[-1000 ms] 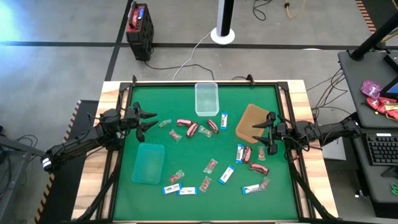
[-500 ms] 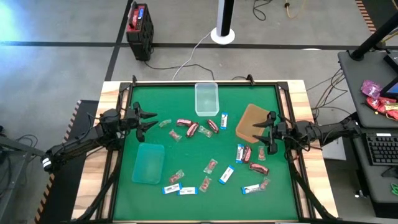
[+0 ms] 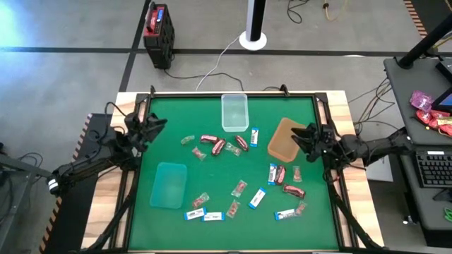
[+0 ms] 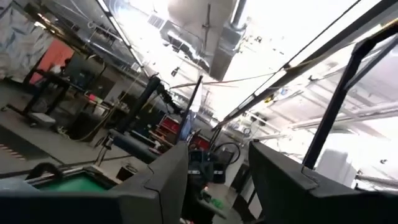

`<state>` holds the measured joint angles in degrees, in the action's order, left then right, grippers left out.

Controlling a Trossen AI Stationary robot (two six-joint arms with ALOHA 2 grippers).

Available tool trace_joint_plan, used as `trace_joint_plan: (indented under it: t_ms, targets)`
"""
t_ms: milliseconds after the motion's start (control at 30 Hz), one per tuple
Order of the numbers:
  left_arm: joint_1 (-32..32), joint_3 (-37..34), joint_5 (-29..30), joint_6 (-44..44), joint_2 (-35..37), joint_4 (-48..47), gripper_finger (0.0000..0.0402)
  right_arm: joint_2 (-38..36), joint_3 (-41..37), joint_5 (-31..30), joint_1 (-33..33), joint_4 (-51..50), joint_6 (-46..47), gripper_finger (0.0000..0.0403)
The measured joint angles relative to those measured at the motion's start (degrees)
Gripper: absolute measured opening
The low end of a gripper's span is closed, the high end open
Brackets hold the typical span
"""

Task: Sort candy by brand, put in halloween buckets
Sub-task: Put the brown chocolate into the top transparent bin

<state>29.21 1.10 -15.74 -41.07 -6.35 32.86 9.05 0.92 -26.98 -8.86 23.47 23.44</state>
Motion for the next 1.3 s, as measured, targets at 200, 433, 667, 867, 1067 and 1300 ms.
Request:
trace_joint_plan:
  t_ms: [200, 433, 667, 867, 1067, 1300]
  targets:
    - [-0.11, 0.0, 0.08, -4.11, -0.32, 0.88, 0.0154, 7.66, 3.52, 7.11, 0.0, -0.21, -4.48, 0.0219]
    - [-0.26, 0.0, 0.22, -2.06, -2.54, 0.37, 0.0154, 17.58, 10.38, 13.95, -0.02, -1.38, -16.64, 0.0219]
    - [-4.76, 2.4, -0.15, 0.59, -11.58, 0.3, 0.0154, 25.04, 20.53, 12.93, 0.0, -9.75, -18.8, 0.0219]
    - [-15.19, 14.37, 0.76, 12.09, -22.54, -12.33, 0.0154, 30.17, 33.21, 2.65, 0.02, -33.22, -8.71, 0.0219]
    - [-22.46, 28.69, 14.13, 28.15, -35.74, -46.17, 0.0154, 34.81, 39.7, 1.64, 0.0, -50.49, -0.22, 0.0219]
    - [-22.77, 31.97, 17.29, 38.45, -51.12, -41.14, 0.0154, 36.83, 39.65, 0.93, 0.02, -51.02, -1.15, 0.0219]
